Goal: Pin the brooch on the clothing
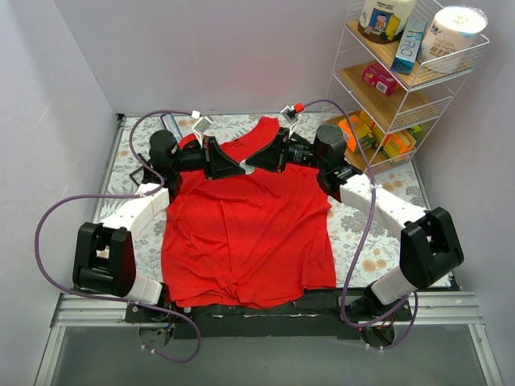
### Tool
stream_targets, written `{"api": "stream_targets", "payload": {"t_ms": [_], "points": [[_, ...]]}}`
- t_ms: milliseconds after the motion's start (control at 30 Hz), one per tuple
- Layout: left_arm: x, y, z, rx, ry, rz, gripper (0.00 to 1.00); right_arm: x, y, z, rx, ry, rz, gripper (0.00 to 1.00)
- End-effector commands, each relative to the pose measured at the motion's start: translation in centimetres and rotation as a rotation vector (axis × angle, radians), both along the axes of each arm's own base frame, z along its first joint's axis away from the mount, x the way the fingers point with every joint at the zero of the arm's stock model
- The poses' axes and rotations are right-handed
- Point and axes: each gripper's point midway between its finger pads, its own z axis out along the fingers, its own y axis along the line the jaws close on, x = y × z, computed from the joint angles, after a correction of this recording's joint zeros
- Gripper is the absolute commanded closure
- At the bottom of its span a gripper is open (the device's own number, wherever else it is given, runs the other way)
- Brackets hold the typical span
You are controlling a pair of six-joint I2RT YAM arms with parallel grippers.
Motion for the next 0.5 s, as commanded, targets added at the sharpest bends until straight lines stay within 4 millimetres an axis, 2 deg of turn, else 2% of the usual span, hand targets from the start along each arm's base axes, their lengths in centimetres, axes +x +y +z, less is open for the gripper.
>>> {"api": "stream_targets", "payload": {"t_ms": [0,33,67,133,167,200,233,267,300,333,433,467], "points": [[2.2,0.2,0.5,0.095,-0.082,0.172,1.0,0.6,-0.1,-1.3,-0.055,-0.005,-0.036,0.68],[3.0,0.6,-0.2,0.133,-0.123,0.211,1.0,0.7,-0.2,-1.2,-0.062,-0.009,-0.041,0.64],[3.1,1.0,-1.6,0.178,-0.075,0.245,1.0,0.7,-0.5,-0.8,-0.065,-0.029,-0.052,0.61],[4.7,2.3,-3.1,0.26,-0.108,0.377,1.0,0.8,-1.1,-1.2,-0.09,-0.024,-0.067,0.59],[5.0,3.1,-4.7,0.316,-0.081,0.423,1.0,1.0,-1.6,-0.9,-0.101,-0.058,-0.092,0.55],[5.6,4.0,-5.2,0.358,-0.092,0.49,1.0,1.1,-1.9,-1.6,-0.135,-0.04,-0.108,0.49],[7.2,5.8,-6.0,0.439,-0.124,0.606,1.0,1.1,-2.2,-2.0,-0.154,-0.046,-0.123,0.46],[7.6,7.0,-7.2,0.507,-0.11,0.669,1.0,1.1,-2.7,-1.7,-0.162,-0.059,-0.152,0.43],[8.1,8.1,-7.8,0.555,-0.115,0.723,1.0,1.0,-3.1,-2.2,-0.186,-0.064,-0.163,0.42],[9.1,10.1,-8.7,0.638,-0.127,0.829,1.0,0.9,-3.4,-2.4,-0.193,-0.069,-0.176,0.42],[9.8,12.9,-11.2,0.801,-0.161,0.904,1.0,0.2,-4.6,-2.7,-0.209,-0.084,-0.21,0.42],[10.2,13.8,-11.6,0.85,-0.176,0.933,1.0,-0.2,-5.0,-2.0,-0.2,-0.103,-0.22,0.42]]}}
